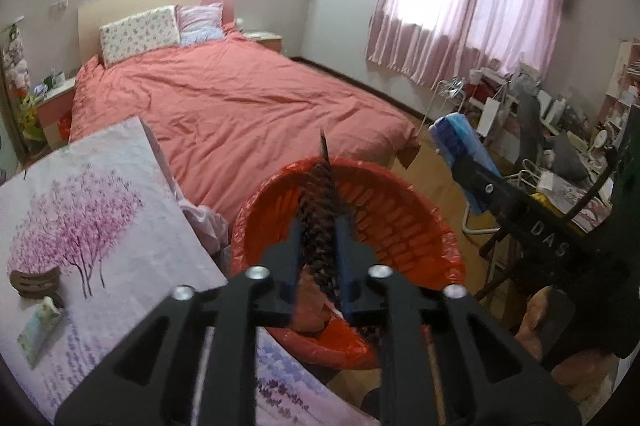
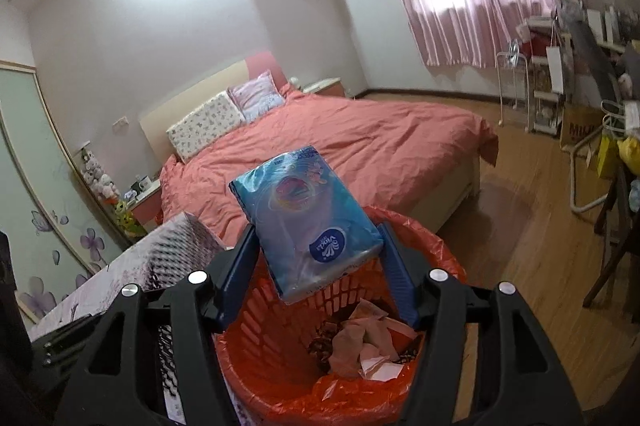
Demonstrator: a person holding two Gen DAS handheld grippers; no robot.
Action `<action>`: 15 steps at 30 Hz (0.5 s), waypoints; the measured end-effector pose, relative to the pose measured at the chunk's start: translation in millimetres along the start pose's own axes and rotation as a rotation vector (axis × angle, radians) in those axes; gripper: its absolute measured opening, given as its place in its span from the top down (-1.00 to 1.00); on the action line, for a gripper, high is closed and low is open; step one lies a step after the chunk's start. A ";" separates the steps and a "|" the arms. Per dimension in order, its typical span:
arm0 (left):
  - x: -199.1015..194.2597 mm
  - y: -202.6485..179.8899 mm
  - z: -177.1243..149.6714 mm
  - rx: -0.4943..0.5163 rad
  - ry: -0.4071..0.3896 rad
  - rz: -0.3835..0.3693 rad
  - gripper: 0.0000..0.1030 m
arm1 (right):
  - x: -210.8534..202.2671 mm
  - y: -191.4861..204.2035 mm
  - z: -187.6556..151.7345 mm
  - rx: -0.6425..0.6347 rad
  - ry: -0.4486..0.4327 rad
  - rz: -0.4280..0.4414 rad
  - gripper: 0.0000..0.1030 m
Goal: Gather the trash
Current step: 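Open both tools over the basket to drop the pad and tissue pack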
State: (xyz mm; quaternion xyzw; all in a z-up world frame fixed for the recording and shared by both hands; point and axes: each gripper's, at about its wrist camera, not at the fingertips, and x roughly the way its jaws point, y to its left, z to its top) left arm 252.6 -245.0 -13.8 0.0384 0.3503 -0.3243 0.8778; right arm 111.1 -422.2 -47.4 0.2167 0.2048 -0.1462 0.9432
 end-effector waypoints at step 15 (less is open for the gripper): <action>-2.3 54.6 -25.5 -0.002 0.031 0.184 0.07 | 4.1 8.2 -13.3 -0.055 0.086 -0.032 -0.35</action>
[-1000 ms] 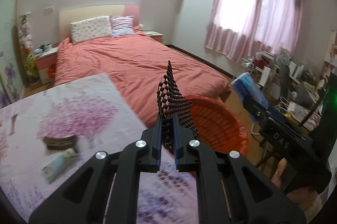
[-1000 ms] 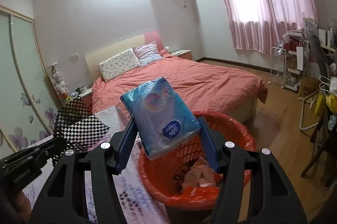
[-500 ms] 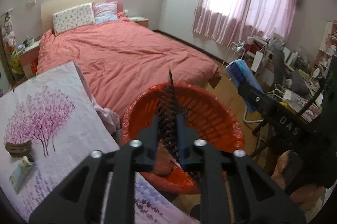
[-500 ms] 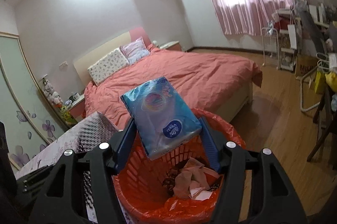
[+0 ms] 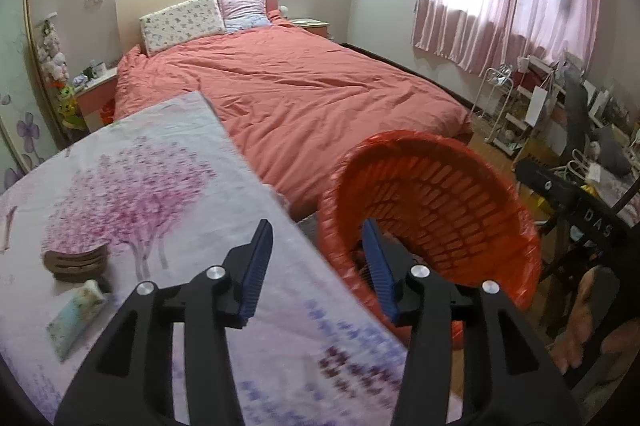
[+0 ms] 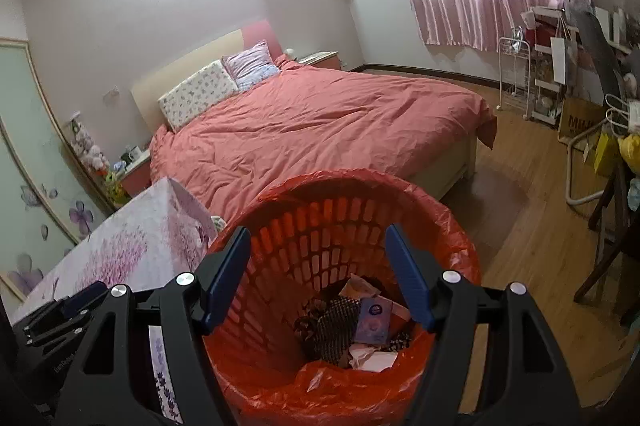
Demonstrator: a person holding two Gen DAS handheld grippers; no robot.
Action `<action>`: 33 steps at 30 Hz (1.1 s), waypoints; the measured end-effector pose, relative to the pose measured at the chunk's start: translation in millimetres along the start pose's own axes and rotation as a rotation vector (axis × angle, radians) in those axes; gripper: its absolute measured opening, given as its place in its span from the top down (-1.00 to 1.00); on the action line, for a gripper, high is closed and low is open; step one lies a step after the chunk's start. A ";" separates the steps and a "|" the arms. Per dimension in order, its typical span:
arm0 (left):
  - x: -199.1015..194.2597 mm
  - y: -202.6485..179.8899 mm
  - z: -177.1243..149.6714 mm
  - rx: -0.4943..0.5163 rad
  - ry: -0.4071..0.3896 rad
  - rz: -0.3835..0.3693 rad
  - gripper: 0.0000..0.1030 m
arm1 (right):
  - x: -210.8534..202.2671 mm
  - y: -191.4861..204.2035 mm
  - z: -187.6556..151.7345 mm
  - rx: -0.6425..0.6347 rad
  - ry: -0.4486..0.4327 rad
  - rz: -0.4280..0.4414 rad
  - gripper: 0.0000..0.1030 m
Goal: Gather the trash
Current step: 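Open both tools over the basket to drop the pad and tissue pack, then return to the bed and grasp the light blue hand-cream tube with the left tool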
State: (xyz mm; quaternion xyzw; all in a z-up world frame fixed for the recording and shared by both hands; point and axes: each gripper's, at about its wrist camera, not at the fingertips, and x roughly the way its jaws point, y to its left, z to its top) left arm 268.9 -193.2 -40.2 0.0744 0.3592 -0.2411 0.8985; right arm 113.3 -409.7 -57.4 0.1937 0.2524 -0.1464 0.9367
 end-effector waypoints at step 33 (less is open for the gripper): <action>-10.5 175.2 -68.5 -0.052 0.150 0.181 0.15 | -5.5 115.9 -65.6 -0.198 0.200 0.172 -0.35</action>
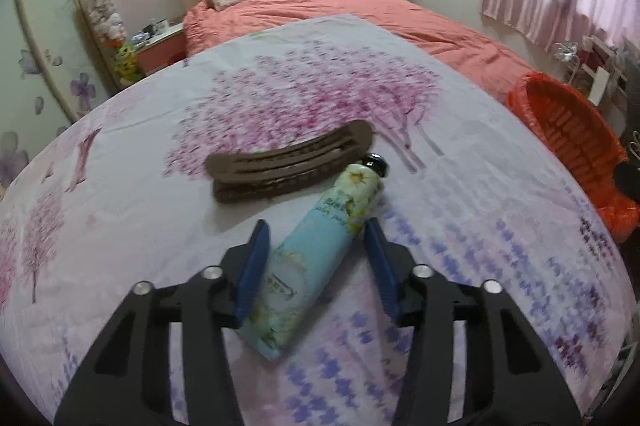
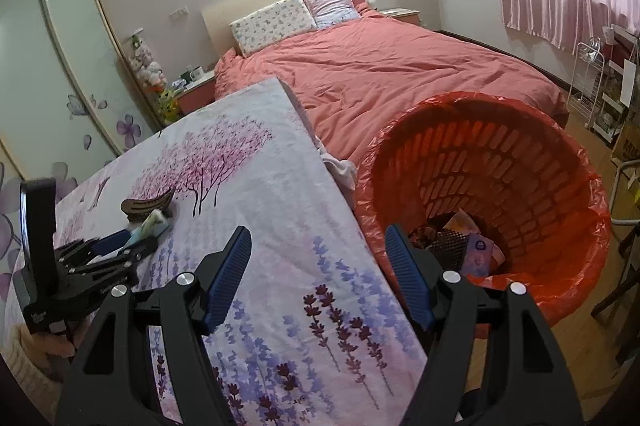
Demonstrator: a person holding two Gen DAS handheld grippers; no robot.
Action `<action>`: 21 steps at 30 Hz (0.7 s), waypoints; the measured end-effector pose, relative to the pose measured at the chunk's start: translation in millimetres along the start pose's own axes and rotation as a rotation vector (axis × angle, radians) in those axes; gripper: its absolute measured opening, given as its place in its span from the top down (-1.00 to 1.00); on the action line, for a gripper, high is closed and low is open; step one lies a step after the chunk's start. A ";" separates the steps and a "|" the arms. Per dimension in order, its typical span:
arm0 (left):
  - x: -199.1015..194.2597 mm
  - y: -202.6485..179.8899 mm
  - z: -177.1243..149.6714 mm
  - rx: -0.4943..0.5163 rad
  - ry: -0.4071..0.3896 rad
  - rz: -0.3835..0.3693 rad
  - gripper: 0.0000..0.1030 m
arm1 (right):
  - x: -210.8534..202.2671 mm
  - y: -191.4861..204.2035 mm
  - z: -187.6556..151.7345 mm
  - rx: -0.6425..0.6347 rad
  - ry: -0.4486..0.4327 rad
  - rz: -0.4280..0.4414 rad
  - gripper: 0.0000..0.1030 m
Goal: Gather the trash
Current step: 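Return to the bed and grasp the light blue hand-cream tube with the left tool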
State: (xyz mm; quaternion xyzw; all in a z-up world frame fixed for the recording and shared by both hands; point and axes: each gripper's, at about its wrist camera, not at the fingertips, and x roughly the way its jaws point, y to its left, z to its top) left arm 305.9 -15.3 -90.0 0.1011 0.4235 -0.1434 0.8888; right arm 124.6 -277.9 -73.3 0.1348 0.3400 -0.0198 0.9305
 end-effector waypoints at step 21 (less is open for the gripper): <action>-37.9 93.8 -53.0 -0.179 0.014 0.166 0.45 | 32.2 64.9 -17.7 -0.102 0.093 0.062 -0.35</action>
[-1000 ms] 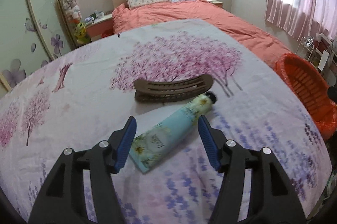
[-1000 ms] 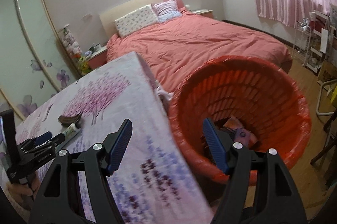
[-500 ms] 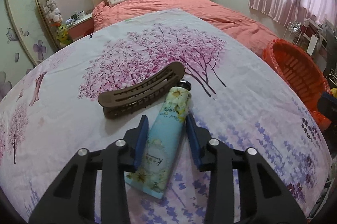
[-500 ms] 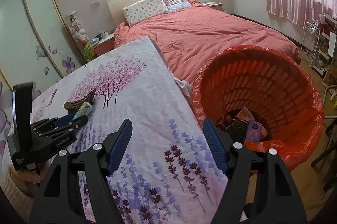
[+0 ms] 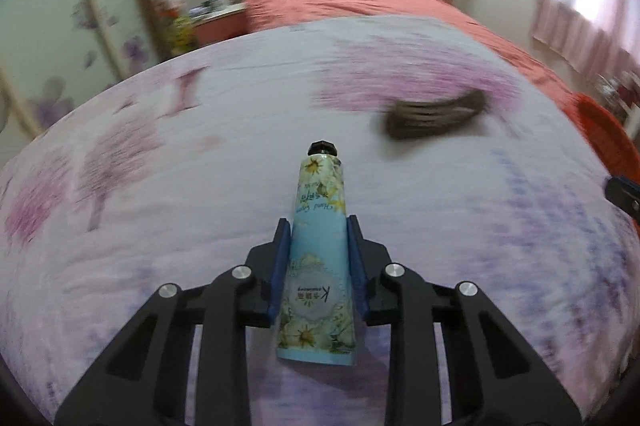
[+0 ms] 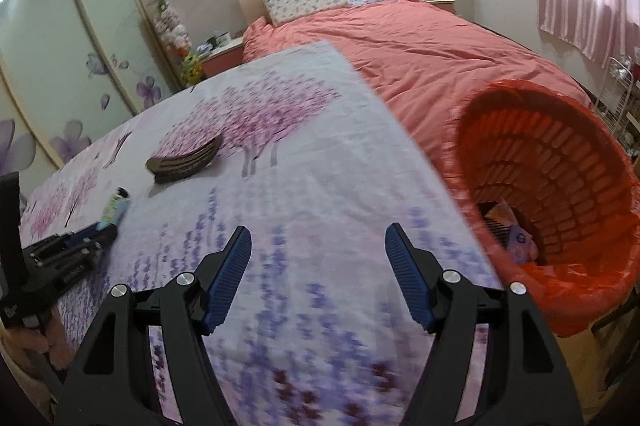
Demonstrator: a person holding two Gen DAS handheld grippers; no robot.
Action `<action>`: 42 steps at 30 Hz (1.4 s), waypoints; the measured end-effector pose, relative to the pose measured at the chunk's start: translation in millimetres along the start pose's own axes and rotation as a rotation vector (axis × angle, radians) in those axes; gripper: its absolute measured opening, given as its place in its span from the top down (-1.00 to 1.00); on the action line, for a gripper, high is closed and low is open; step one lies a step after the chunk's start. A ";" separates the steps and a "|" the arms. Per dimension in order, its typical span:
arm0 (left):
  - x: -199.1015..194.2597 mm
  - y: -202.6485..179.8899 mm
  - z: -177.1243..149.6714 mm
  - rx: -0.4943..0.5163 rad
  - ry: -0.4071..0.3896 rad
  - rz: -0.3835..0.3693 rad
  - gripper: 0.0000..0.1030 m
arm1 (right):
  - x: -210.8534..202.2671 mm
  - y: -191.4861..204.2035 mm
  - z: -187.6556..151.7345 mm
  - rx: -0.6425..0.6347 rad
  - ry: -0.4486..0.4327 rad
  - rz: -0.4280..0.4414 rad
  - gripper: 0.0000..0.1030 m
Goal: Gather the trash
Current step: 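Return to the bed and grasp the light blue hand-cream tube with the left tool, then grasp the brown hair clip with the right tool and lift it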
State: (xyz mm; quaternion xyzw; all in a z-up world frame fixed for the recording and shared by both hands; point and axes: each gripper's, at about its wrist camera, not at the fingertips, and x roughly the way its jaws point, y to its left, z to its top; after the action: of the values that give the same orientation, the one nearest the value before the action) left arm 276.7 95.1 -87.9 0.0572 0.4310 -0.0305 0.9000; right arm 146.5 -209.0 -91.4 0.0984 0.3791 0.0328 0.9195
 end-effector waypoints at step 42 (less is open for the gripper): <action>5.9 74.0 1.9 -0.172 0.011 0.045 0.38 | 79.6 105.4 59.7 -0.022 0.086 0.060 -0.05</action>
State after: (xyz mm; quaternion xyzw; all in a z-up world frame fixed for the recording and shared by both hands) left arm 289.6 168.2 -85.6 -0.0103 0.4357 0.0270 0.8996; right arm 246.6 -104.4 -83.3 0.0983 0.4149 0.0686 0.9019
